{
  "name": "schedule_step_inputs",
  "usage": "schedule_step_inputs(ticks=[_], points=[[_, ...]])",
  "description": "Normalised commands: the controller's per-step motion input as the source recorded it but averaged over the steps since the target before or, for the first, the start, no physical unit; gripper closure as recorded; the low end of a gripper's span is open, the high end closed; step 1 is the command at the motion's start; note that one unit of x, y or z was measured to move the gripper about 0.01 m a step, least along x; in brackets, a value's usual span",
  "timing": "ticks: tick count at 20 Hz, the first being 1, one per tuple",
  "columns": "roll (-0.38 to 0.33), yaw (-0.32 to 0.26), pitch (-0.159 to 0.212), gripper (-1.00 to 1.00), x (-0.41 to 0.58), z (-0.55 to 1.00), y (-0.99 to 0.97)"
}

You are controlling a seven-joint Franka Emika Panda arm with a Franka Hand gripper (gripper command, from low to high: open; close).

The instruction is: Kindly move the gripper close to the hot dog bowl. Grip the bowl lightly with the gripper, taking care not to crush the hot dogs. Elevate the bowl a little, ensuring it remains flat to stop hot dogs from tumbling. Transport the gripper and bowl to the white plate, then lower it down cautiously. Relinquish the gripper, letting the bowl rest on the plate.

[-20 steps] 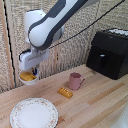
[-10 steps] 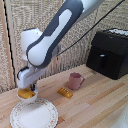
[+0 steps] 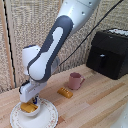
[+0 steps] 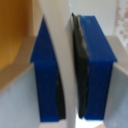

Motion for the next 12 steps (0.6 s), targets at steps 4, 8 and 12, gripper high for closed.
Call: schedule_step_inputs(ticks=[4,8,12], points=[[-0.012,-0.012,0.022,1.0,-0.149,-0.26,0.0],[0.0,-0.002,-0.002,-1.0,-0.055,0.06,0.0],[0.054,0.01,0.017,-1.0,0.021,0.51,-0.16]])
